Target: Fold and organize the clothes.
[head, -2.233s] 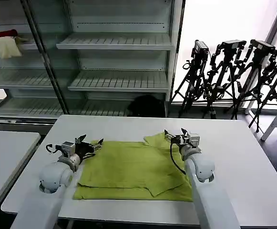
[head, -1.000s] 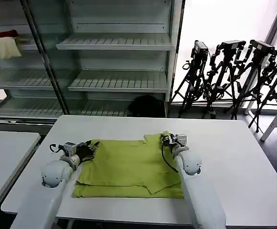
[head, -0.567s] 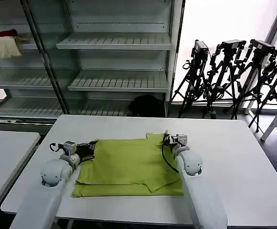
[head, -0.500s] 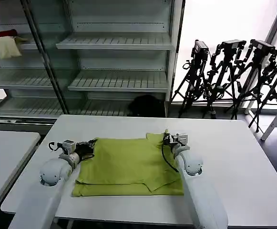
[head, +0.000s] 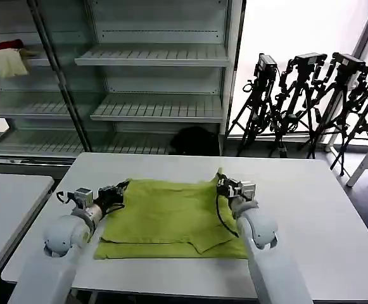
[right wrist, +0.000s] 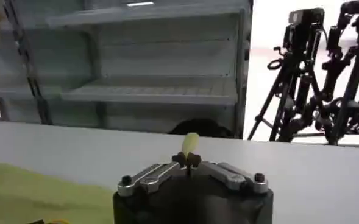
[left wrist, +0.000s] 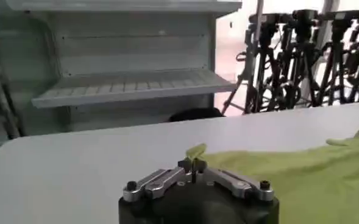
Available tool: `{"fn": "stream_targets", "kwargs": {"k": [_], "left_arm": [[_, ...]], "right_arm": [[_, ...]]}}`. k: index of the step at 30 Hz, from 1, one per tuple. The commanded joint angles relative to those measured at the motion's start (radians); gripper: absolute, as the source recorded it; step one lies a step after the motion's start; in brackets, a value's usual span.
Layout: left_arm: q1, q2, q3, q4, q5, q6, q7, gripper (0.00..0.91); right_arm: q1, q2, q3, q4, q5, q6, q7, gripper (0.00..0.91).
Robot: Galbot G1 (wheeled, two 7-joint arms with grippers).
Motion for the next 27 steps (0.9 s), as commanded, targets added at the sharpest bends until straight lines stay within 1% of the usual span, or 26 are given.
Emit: {"fn": "stream_targets", "kwargs": {"k": [1,5,11,18,21,22,27], "left_arm": [[0.220,0.003,-0.116,-0.131,-0.032,-0.034,0.088,0.000],[0.268,0.018,-0.142,-0.166,-0.039,-0.043,0.109,0.000],[0.327,0.033,-0.169,-0.211,-0.035,-0.047,0.124,0.000],[0.399,0.026,-0.177,-0.242,0.025,-0.070,0.147,0.000],[0.420,0.023,-0.186,-0.266,0.039,-0.051,0.146,0.010],[0.424,0.023,-0.189,-0.271,0.045,-0.048,0.146,0.000],[0.429,0.021,-0.174,-0.290,0.118,-0.050,0.144,0.010]], "right_arm": [[-0.256,-0.014,0.023,0.223,-0.023,0.002,-0.007,0.000],[-0.342,-0.007,0.042,0.280,-0.061,0.004,-0.024,0.000],[-0.427,0.001,0.055,0.333,-0.088,0.006,-0.025,0.000],[-0.474,0.011,0.053,0.360,-0.130,0.007,-0.030,0.000],[-0.487,0.011,0.055,0.367,-0.137,0.008,-0.028,0.000],[-0.489,0.009,0.056,0.367,-0.140,0.008,-0.028,0.000],[-0.492,0.007,0.057,0.366,-0.154,0.008,-0.024,0.000]]}}
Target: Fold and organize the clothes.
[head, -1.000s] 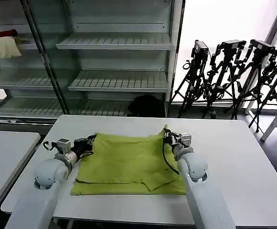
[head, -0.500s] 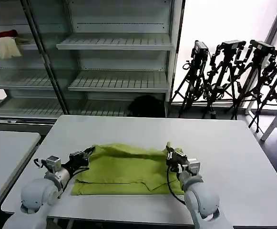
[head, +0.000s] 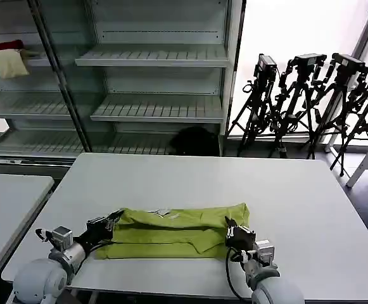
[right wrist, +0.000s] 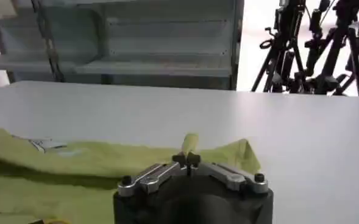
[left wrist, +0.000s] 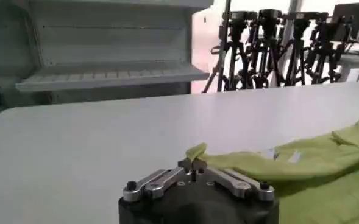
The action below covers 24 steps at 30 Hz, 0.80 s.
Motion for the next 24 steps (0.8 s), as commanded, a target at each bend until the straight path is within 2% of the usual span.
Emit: {"fn": "stream_targets", "kwargs": {"k": [1,10,23,24], "left_arm": [[0.075,-0.006,-0.002,-0.061,0.117,0.001,0.014,0.010],[0.042,-0.016,0.026,-0.052,0.234,0.014,-0.017,0.010],[0.032,-0.014,0.032,-0.049,0.294,0.039,-0.045,0.010],[0.034,-0.015,0.032,-0.053,0.297,0.039,-0.044,0.010]], "right_arm": [[-0.060,0.002,0.005,0.035,-0.036,0.001,0.001,0.000],[-0.039,0.020,0.005,0.003,-0.156,0.002,0.044,0.000],[-0.015,0.026,-0.009,-0.036,-0.262,0.000,0.043,0.000],[-0.017,0.026,-0.009,-0.036,-0.276,0.000,0.038,0.907]]}}
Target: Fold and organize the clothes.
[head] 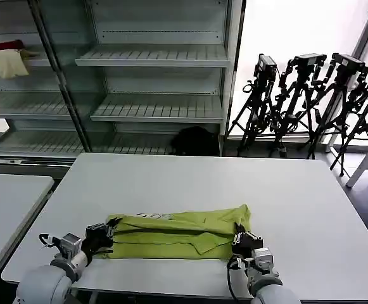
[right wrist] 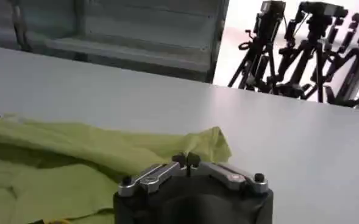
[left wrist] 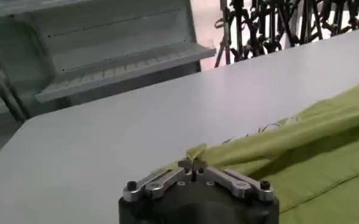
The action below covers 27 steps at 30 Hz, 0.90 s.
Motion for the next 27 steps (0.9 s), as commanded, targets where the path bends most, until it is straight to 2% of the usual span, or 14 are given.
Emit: {"fn": "stream_targets", "kwargs": {"k": [1,4,5,6,7,16,20,23,25,27], "left_arm": [[0.008,-0.006,0.005,-0.017,0.075,0.011,-0.012,0.010],[0.008,-0.010,0.006,-0.023,0.085,0.012,-0.015,0.040],[0.008,-0.011,0.006,-0.025,0.086,0.013,-0.017,0.191],[0.008,-0.011,0.007,-0.026,0.088,0.014,-0.021,0.725],[0.007,-0.012,0.007,-0.027,0.094,0.014,-0.025,0.907],[0.022,-0.029,-0.010,-0.087,0.042,0.002,-0.055,0.907],[0.028,-0.066,-0.028,-0.146,-0.097,0.004,-0.124,0.907],[0.060,-0.102,-0.040,-0.172,-0.108,0.005,-0.193,0.907],[0.097,-0.135,-0.046,-0.165,-0.067,0.000,-0.253,0.907],[0.128,-0.149,-0.044,-0.156,-0.061,-0.005,-0.297,0.907]], "right_arm": [[-0.005,0.004,-0.002,-0.007,-0.088,-0.001,-0.009,0.907],[-0.009,0.006,-0.006,-0.001,-0.106,0.000,-0.013,0.907],[-0.008,0.007,-0.006,0.000,-0.110,0.001,-0.012,0.907],[-0.008,0.008,-0.006,-0.001,-0.113,0.001,-0.012,0.907],[-0.008,0.008,-0.006,-0.003,-0.122,0.001,-0.012,0.907],[-0.014,0.003,0.001,-0.007,-0.213,0.003,-0.006,0.907],[-0.019,-0.003,0.019,-0.004,-0.229,0.004,-0.013,0.907],[-0.022,-0.010,0.041,0.000,-0.228,0.005,-0.021,0.907],[-0.017,-0.006,0.070,0.021,-0.148,0.011,-0.016,0.907],[-0.007,-0.001,0.099,0.056,0.010,0.039,-0.004,0.907]]}}
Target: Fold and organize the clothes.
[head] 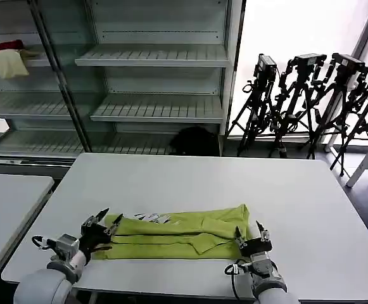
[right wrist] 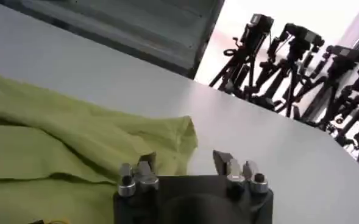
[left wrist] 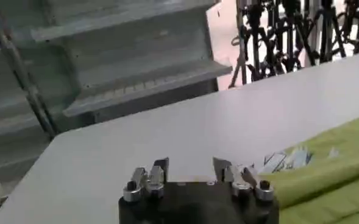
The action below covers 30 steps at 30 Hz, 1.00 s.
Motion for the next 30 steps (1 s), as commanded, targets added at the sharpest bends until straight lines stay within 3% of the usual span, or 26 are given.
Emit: {"fn": "stream_targets", "kwargs": {"k": [1,2,4,7,12,13,14,16,18,22,30], "left_arm": [[0.100,-0.105,-0.015,-0.048,-0.054,-0.015,-0.215,0.907],[0.115,-0.121,-0.011,-0.039,-0.051,-0.020,-0.232,0.907],[0.125,-0.137,0.004,-0.026,-0.050,-0.021,-0.271,0.907],[0.129,-0.158,0.021,-0.013,-0.043,-0.017,-0.305,0.907],[0.115,-0.173,0.030,-0.002,-0.049,0.000,-0.327,0.887],[0.115,-0.174,0.030,-0.002,-0.052,0.001,-0.325,0.685],[0.115,-0.175,0.033,-0.003,-0.056,0.005,-0.325,0.595],[0.113,-0.178,0.034,-0.002,-0.061,0.017,-0.325,0.443],[0.110,-0.181,0.034,0.005,-0.071,0.028,-0.325,0.413],[0.119,-0.183,0.037,0.007,-0.102,0.031,-0.320,0.030],[0.117,-0.182,0.045,0.020,-0.148,0.032,-0.320,0.020]], "right_arm": [[0.018,0.003,0.087,0.077,0.315,0.044,0.015,0.907],[0.031,0.004,0.117,0.107,0.457,0.047,0.019,0.907],[0.071,0.003,0.155,0.144,0.597,0.047,0.026,0.907],[0.119,-0.015,0.187,0.194,0.709,0.041,0.039,0.907],[0.150,-0.034,0.203,0.236,0.720,0.020,0.035,0.907],[0.150,-0.034,0.203,0.237,0.718,0.019,0.034,0.907],[0.147,-0.032,0.203,0.234,0.709,0.019,0.033,0.907],[0.141,-0.025,0.203,0.226,0.691,0.021,0.028,0.907],[0.134,-0.019,0.201,0.218,0.672,0.024,0.026,0.907],[0.128,-0.016,0.199,0.211,0.648,0.026,0.022,0.907],[0.123,-0.014,0.196,0.205,0.624,0.030,0.023,0.907]]}}
